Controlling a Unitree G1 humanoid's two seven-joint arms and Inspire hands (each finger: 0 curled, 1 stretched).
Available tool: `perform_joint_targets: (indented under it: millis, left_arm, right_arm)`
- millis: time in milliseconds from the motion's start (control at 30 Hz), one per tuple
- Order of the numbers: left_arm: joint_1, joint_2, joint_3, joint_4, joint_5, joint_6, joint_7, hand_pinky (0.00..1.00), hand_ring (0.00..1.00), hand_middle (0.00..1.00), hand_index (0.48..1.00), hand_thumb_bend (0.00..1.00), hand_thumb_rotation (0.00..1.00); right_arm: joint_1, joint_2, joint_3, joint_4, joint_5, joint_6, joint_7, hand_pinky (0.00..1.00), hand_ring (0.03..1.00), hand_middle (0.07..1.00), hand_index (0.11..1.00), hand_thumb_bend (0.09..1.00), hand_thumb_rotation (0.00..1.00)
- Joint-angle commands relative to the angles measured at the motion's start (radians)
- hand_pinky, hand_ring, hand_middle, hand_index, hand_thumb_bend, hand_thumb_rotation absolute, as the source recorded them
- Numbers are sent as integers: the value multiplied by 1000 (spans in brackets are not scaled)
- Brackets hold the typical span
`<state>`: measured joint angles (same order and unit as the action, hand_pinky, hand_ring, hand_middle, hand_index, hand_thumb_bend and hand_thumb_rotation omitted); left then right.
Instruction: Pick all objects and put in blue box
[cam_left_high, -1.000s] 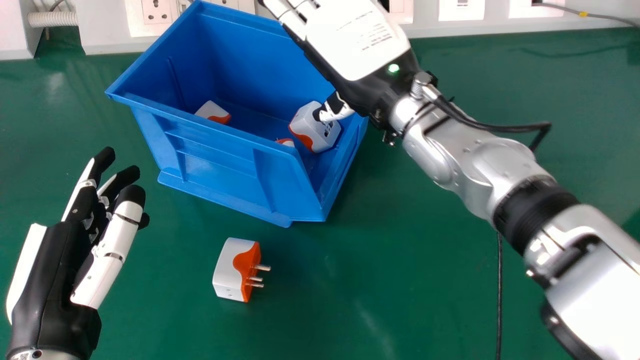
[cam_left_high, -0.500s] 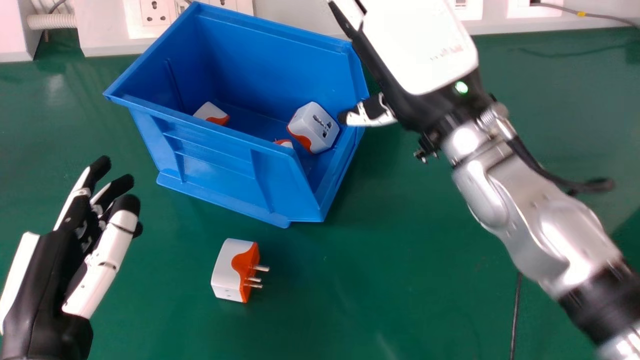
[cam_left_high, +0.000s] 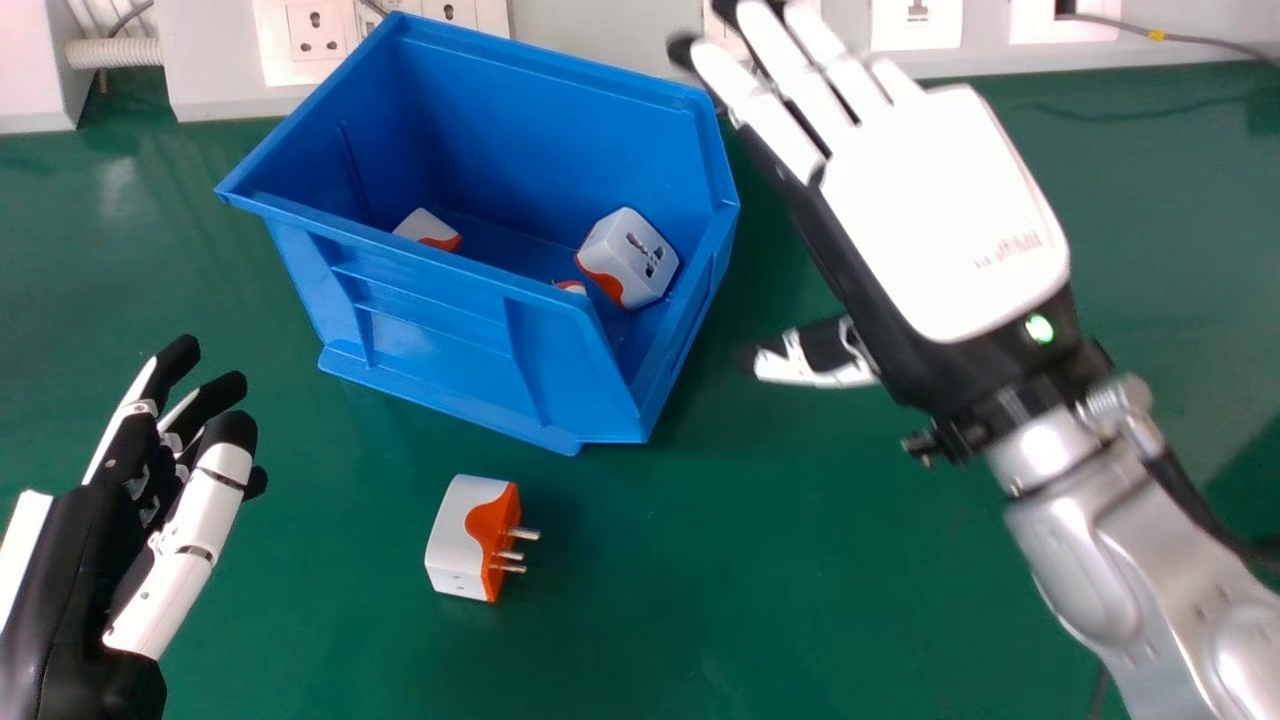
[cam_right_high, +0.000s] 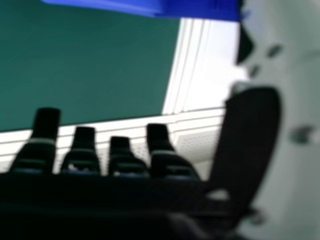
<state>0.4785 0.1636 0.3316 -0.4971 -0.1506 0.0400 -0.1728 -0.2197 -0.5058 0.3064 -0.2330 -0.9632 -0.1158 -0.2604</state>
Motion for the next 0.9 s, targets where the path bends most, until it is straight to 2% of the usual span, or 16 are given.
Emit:
perform_joint_targets:
  millis: [0,133,233,333,433,700,867]
  left_arm:
    - [0,4,13,-4,-5,-20,2,788,881,895,940,315,635]
    - [-6,7,16,11,-2,-26,3,787,879,894,940,306,627]
    - [-10,8,14,16,2,-27,5,783,876,891,939,295,615]
    - [-16,9,11,18,8,-24,8,777,871,888,938,285,603]
    - [-25,12,11,31,12,-27,8,774,869,886,937,281,597]
    - [-48,19,15,59,18,-31,6,771,862,880,931,268,565]
    - [-52,20,14,56,18,-25,7,774,865,880,931,263,555]
  right_arm:
    - [57,2,-29,-63,-13,5,-1,828,949,970,888,770,61]
    - [166,17,-36,-105,-15,-27,-30,842,958,975,893,755,75]
    - [218,20,-29,-105,-16,-81,-69,842,956,967,881,740,87]
    - [240,12,-11,-59,-15,-169,-127,826,935,942,856,727,94]
    - [247,1,13,-12,-28,-250,-166,819,925,931,845,718,95]
    - [224,-17,80,88,-51,-430,-199,798,886,889,819,608,96]
    - [184,1,109,160,-26,-527,-190,788,865,871,805,526,46]
